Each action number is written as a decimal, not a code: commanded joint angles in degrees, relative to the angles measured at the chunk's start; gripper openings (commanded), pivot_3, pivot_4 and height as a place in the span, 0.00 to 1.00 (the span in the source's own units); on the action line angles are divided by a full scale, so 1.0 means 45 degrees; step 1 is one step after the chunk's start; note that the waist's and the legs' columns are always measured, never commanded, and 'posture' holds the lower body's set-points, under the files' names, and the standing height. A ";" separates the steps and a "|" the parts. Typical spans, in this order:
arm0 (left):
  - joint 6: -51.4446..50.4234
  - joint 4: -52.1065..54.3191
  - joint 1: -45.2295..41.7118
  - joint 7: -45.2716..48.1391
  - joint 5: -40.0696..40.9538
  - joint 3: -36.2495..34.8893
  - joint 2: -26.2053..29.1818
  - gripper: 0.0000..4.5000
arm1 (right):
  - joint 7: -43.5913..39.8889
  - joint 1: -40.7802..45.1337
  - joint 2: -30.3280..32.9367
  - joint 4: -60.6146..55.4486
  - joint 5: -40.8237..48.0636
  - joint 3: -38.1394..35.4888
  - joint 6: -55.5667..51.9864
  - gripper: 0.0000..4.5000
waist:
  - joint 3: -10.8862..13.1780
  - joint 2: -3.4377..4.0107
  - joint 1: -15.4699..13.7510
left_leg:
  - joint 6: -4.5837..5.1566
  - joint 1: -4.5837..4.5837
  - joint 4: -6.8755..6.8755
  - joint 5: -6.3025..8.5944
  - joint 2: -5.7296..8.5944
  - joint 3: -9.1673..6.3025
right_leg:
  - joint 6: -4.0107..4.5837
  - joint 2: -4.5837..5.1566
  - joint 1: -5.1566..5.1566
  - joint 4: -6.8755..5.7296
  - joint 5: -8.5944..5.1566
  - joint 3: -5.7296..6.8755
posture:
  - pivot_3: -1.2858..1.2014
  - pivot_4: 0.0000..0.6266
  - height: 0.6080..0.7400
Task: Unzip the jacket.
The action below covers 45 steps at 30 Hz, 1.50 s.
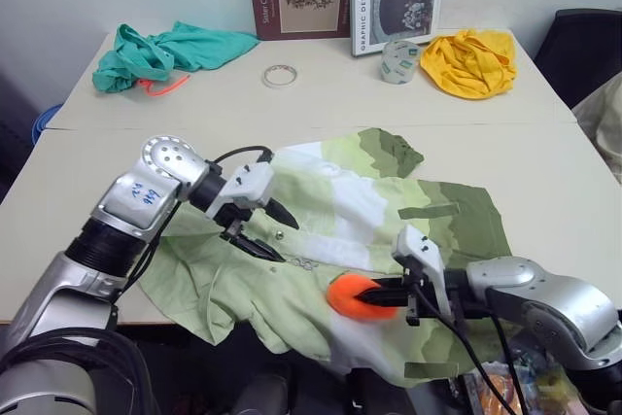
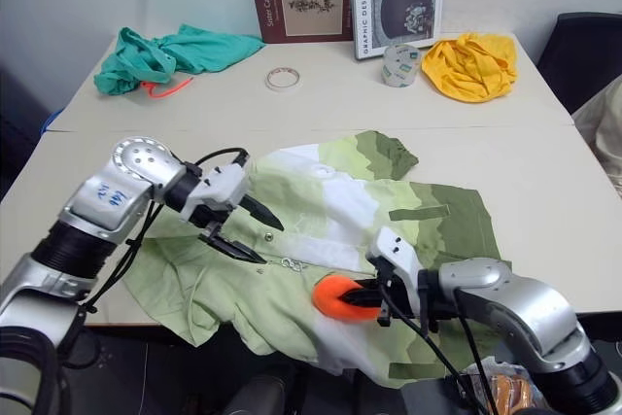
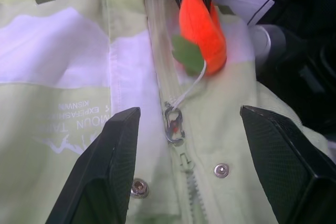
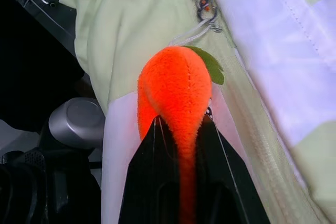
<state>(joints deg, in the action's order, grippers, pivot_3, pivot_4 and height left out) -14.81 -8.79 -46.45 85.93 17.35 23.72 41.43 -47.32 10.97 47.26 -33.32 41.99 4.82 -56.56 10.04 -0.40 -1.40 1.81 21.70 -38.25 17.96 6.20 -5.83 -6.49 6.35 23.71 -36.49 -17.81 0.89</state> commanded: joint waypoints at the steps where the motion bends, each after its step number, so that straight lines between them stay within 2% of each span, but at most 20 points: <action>1: 0.0302 -0.0038 0.0239 -0.0097 -0.0431 -0.0003 -0.0562 0.71 | 0.0000 -0.0089 0.0309 -0.0644 0.0672 -0.1014 -0.0235 0.00 | 0.0003 -0.0004 -0.0012 | 0.0000 0.0001 -0.0003 0.0000 0.0000 0.0000 | 0.0000 0.0000 0.0001 0.0000 0.0000 0.0001 | 0.52 0.24 1.00; 4: 0.0011 0.0091 0.0685 -0.0300 -0.0788 0.0055 -0.0880 0.71 | 0.0223 -0.0227 0.0213 -0.0759 0.0868 -0.1268 -0.0346 0.00 | 0.0003 -0.0004 -0.0011 | 0.0000 0.0000 -0.0003 0.0000 -0.0001 -0.0001 | 0.0000 0.0001 -0.0002 -0.0001 0.0000 0.0000 | 0.52 0.24 1.00; 7: 0.0936 -0.0323 0.1142 -0.0928 -0.1991 0.0379 -0.1016 0.71 | 0.0440 -0.0304 0.0185 -0.0777 0.0677 -0.1267 -0.0176 0.00 | 0.0002 -0.0004 0.0012 | 0.0000 -0.0001 0.0000 0.0000 -0.0002 0.0001 | 0.0000 0.0000 0.0000 -0.0001 0.0000 -0.0001 | 0.52 0.24 1.00; 10: 0.1924 -0.1888 0.1285 -0.2677 -0.3201 0.0390 -0.1812 0.71 | 0.0441 -0.0548 0.0350 -0.1082 0.1090 -0.1818 -0.0251 0.00 | 0.0002 -0.0004 -0.0049 | -0.0001 -0.0004 -0.0005 -0.0001 0.0000 0.0004 | 0.0000 0.0001 -0.0002 -0.0003 0.0000 0.0000 | 0.52 0.24 1.00; 13: 0.2162 -0.2402 0.1617 -0.3024 -0.3376 0.0293 -0.2235 0.71 | 0.0315 -0.1017 0.0596 -0.1561 0.1590 -0.2503 -0.0301 0.00 | -0.0002 -0.0009 -0.0185 | 0.0006 -0.0012 -0.0013 -0.0004 0.0012 -0.0003 | -0.0006 0.0011 -0.0026 0.0004 0.0003 0.0005 | 0.52 0.24 1.00; 16: 0.2789 -0.2365 0.2096 -0.2719 -0.3787 0.0566 -0.1904 0.71 | 0.0353 -0.1447 0.1020 -0.1659 0.1784 -0.3454 -0.0309 0.00 | -0.0006 -0.0012 -0.0249 | 0.0010 -0.0052 -0.0009 -0.0006 0.0011 0.0002 | -0.0014 0.0014 -0.0068 0.0016 0.0008 0.0000 | 0.52 0.24 1.00; 19: 0.2939 -0.2707 0.2213 -0.2999 -0.4133 0.0563 -0.1750 0.71 | -0.0229 -0.2201 0.1917 -0.1257 0.2085 -0.5538 -0.0368 0.00 | -0.0010 -0.0008 -0.0302 | 0.0010 -0.0067 0.0000 -0.0005 0.0007 0.0005 | -0.0014 0.0014 -0.0076 0.0019 0.0008 -0.0001 | 0.52 0.24 1.00; 23: 0.3393 -0.3335 0.2257 -0.3209 -0.4429 0.0535 -0.1466 0.71 | -0.1529 -0.3662 0.3294 0.0376 0.1333 -0.8978 -0.0316 0.00 | -0.0021 -0.0010 -0.0356 | 0.0011 -0.0104 0.0015 -0.0005 0.0002 0.0014 | -0.0014 0.0011 -0.0111 0.0031 0.0008 -0.0001 | 0.52 0.24 1.00; 27: 0.3529 -0.3484 0.2357 -0.3291 -0.4316 0.0349 -0.1268 0.71 | -0.3349 -0.5951 0.4517 0.4003 -0.1536 -1.2194 0.1240 0.00 | -0.0047 0.0006 -0.0338 | 0.0009 -0.0167 0.0048 -0.0006 -0.0029 0.0013 | -0.0019 -0.0013 -0.0196 0.0106 0.0010 0.0009 | 0.52 0.24 1.00; 30: 0.3565 -0.3388 0.2440 -0.3278 -0.4253 0.0220 -0.1132 0.71 | -0.3998 -0.6671 0.5083 0.6769 -0.3119 -1.3397 0.2773 0.00 | -0.0063 0.0032 -0.0275 | 0.0013 -0.0182 0.0069 -0.0003 -0.0034 0.0021 | -0.0030 -0.0020 -0.0214 0.0132 0.0016 0.0000 | 0.52 0.24 1.00; 32: 0.3509 -0.3248 0.2505 -0.3292 -0.4190 0.0102 -0.1035 0.71 | -0.3849 -0.6258 0.5795 0.9396 -0.4015 -1.3956 0.3926 0.00 | -0.0084 0.0070 -0.0151 | 0.0013 -0.0211 0.0086 -0.0002 -0.0038 0.0027 | -0.0030 -0.0020 -0.0231 0.0138 0.0016 -0.0004 | 0.52 0.24 1.00; 35: 0.3653 -0.3198 0.2532 -0.3365 -0.4240 0.0059 -0.0890 0.71 | -0.3561 -0.5366 0.6575 1.1849 -0.4812 -1.3771 0.5322 0.00 | -0.0097 0.0093 0.0061 | 0.0019 -0.0283 0.0196 -0.0010 -0.0032 0.0040 | -0.0029 -0.0009 -0.0268 0.0173 0.0014 -0.0011 | 0.52 0.24 1.00; 37: 0.3698 -0.3230 0.2495 -0.3406 -0.4244 0.0042 -0.0836 0.71 | -0.3739 -0.4695 0.6683 1.2268 -0.4770 -1.3170 0.5765 0.00 | -0.0123 0.0137 0.0161 | 0.0005 -0.0308 0.0240 -0.0021 -0.0043 0.0047 | -0.0025 -0.0012 -0.0277 0.0187 0.0012 -0.0013 | 0.52 0.24 1.00; 41: 0.3521 -0.3067 0.2434 -0.3425 -0.4054 -0.0078 -0.0931 0.71 | -0.3651 -0.2513 0.5546 1.0158 -0.3334 -1.0568 0.5175 0.00 | -0.0142 0.0183 0.0328 | -0.0012 -0.0309 0.0242 -0.0029 -0.0053 0.0047 | -0.0024 -0.0017 -0.0277 0.0185 0.0010 -0.0008 | 0.52 0.24 1.00; 45: 0.1038 -0.1389 0.2414 -0.3057 -0.2257 -0.0841 -0.1409 0.71 | -0.2871 0.0253 0.3639 0.7873 -0.2607 -0.7191 0.4345 0.00 | -0.0144 0.0188 0.0346 | -0.0037 -0.0309 0.0225 -0.0026 -0.0075 0.0045 | -0.0027 -0.0038 -0.0279 0.0177 0.0012 -0.0009 | 0.52 0.24 1.00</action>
<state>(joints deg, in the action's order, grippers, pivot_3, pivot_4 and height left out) -3.55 -16.62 -36.41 72.17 4.96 21.35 34.83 -61.93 9.00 64.53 6.43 28.67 -31.89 -35.51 9.39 0.45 0.16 1.63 20.34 -37.26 17.85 5.87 -5.63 -6.61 6.17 22.48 -35.72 -17.76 0.85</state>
